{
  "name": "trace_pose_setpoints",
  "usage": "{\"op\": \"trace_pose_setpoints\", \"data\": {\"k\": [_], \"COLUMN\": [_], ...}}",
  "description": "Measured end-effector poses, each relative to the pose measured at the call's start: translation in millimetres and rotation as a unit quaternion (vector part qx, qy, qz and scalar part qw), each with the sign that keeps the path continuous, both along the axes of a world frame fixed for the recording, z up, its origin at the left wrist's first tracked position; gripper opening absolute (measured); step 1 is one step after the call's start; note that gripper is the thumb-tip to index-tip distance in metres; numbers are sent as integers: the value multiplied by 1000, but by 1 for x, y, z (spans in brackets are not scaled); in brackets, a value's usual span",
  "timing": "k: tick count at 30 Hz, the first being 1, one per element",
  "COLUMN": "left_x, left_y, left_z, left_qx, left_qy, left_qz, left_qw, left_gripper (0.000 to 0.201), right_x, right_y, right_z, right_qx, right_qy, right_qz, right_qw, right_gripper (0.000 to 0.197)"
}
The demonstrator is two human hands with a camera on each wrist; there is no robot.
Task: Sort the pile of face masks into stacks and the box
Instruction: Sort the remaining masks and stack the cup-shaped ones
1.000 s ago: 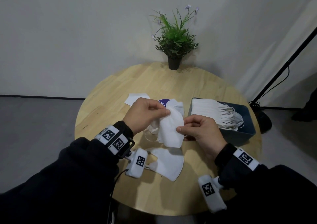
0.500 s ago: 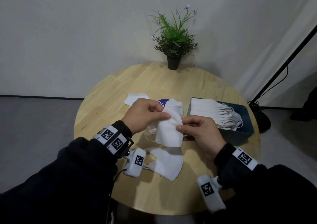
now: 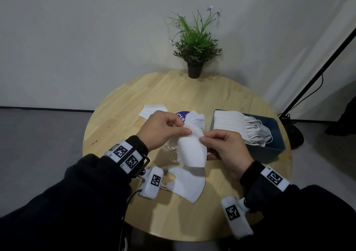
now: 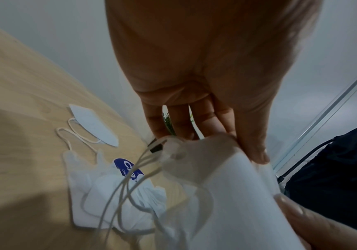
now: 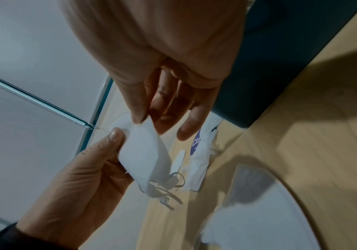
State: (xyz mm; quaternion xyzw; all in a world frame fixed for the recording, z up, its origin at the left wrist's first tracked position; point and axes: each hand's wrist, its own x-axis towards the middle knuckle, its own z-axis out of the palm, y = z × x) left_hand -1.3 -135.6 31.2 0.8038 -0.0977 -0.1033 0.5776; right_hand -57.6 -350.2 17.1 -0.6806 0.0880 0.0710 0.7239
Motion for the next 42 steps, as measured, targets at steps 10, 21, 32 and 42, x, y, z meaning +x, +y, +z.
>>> {"op": "trace_pose_setpoints", "data": {"k": [10, 21, 32, 42], "left_x": [0, -24, -23, -32], "left_y": [31, 40, 50, 45], "left_z": [-2, -22, -20, -35], "left_qx": [181, 168, 72, 131], "left_qy": [66, 172, 199, 272], "left_qz": [-120, -117, -61, -43], "left_qw": [974, 964, 976, 952], "left_gripper": [25, 26, 43, 29], "right_x": [-6, -27, -28, -28], "right_y": [-17, -14, -18, -21], "right_z": [-10, -43, -34, -50], "right_qx": [17, -36, -15, -14], "right_qy": [40, 124, 137, 175], "right_qz": [-24, 26, 71, 39], "right_qw": [999, 991, 988, 984], "right_gripper": [5, 11, 7, 10]}}
